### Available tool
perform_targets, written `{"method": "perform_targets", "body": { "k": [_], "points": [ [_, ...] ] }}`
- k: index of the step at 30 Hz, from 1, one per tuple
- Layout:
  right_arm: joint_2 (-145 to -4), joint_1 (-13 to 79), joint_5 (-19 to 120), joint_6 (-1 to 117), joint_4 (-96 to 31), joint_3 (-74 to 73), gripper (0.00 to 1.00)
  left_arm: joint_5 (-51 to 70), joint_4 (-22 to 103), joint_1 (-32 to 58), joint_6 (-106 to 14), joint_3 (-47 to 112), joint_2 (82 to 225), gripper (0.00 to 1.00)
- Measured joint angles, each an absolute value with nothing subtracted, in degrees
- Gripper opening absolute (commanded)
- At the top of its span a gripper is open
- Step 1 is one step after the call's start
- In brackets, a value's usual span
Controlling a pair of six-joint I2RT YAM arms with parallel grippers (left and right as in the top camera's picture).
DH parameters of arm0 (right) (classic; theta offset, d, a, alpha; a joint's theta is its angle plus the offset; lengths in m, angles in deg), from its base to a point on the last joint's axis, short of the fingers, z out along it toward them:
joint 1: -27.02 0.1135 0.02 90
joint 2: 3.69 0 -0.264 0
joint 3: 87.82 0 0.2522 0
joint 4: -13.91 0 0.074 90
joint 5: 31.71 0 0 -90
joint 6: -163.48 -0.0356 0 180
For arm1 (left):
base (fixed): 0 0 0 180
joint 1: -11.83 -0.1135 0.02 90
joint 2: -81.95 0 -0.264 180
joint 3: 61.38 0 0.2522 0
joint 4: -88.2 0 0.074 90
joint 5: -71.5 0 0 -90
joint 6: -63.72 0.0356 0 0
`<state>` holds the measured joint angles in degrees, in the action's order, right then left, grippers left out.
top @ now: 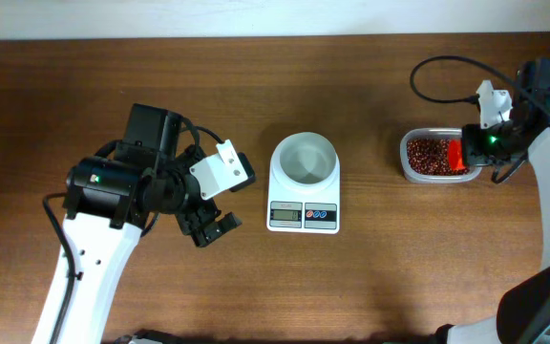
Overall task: Scoop and weigh 50g on scale
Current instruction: 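Dip the red scoop into the bean tub with the right gripper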
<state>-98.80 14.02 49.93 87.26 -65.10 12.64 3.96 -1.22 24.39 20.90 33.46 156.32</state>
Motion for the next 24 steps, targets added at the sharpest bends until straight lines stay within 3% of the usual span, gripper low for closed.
{"method": "perform_targets", "body": {
  "k": [24],
  "points": [
    [-108.3, 14.0, 57.3, 91.5, -62.0, 12.7, 0.04, 4.0, -1.2, 24.4, 20.9, 33.5, 156.3, 0.99]
  ]
}}
